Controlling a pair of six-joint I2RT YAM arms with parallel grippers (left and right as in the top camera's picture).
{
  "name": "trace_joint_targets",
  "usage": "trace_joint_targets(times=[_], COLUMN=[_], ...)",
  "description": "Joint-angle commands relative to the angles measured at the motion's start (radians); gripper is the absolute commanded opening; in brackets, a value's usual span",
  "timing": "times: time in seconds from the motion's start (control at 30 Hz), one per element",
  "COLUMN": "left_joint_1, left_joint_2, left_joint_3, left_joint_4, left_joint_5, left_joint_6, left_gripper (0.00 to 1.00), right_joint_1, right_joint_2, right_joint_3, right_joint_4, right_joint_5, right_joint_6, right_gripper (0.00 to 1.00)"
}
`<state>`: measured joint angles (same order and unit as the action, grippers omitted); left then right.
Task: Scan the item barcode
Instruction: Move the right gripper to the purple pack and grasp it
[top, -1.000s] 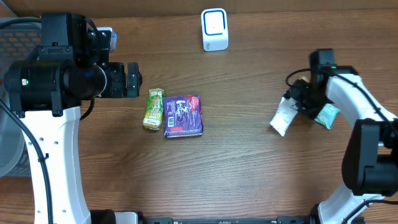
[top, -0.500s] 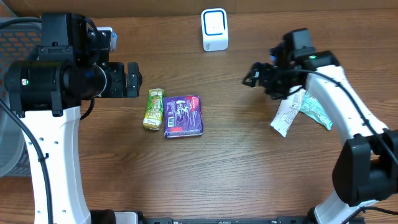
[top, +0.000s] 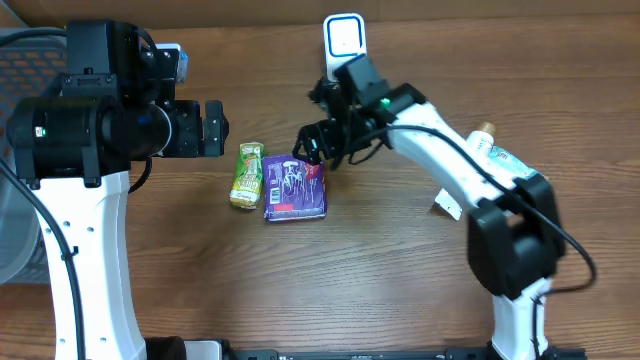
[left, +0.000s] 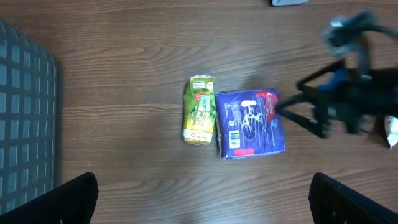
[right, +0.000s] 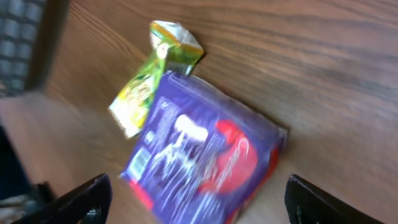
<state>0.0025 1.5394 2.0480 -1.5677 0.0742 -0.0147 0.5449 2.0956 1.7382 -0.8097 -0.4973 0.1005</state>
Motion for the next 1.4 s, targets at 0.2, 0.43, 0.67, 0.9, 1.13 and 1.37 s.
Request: trace_joint_targets(times=[0.2, 0.43, 0.67, 0.9, 1.13, 1.37], left_joint_1=[0.004, 0.004, 0.004, 0.004, 0.004, 0.004], left_joint_2=[0.003, 0.003, 0.009, 0.011, 0.011, 0.011], left_joint_3=[0.007, 0.007, 0.007, 0.007, 0.007, 0.007], left_joint_4=[0.002, 0.002, 0.002, 0.002, 0.002, 0.002], left_joint_5=[-0.003, -0.003, -0.003, -0.003, -0.003, -0.003], left_joint_6=[0.022, 0.022, 0.022, 0.022, 0.022, 0.023], left_gripper=[0.99, 1.00, 1.00, 0.99, 1.00, 1.00], right_joint_1=[-0.004, 0.000, 0.000, 0.001, 0.019, -0.009], right_joint_2=[0.129, 0.129, 0.129, 0.167, 0.200, 0.192], right_joint_3=[0.120, 0.120, 0.120, 0.120, 0.120, 0.122], right_joint_4=[-0.049, -0.166, -0.098, 0.016, -0.031, -0.185], right_joint_5=[-0.022, -0.045, -0.001, -0.026, -0.060, -0.059], right_joint_6=[-0.318, -0.318, -0.315, -0.408, -0.345, -0.229], right_gripper=[0.85, 0.73, 0.79, 0.81, 0.72, 0.16])
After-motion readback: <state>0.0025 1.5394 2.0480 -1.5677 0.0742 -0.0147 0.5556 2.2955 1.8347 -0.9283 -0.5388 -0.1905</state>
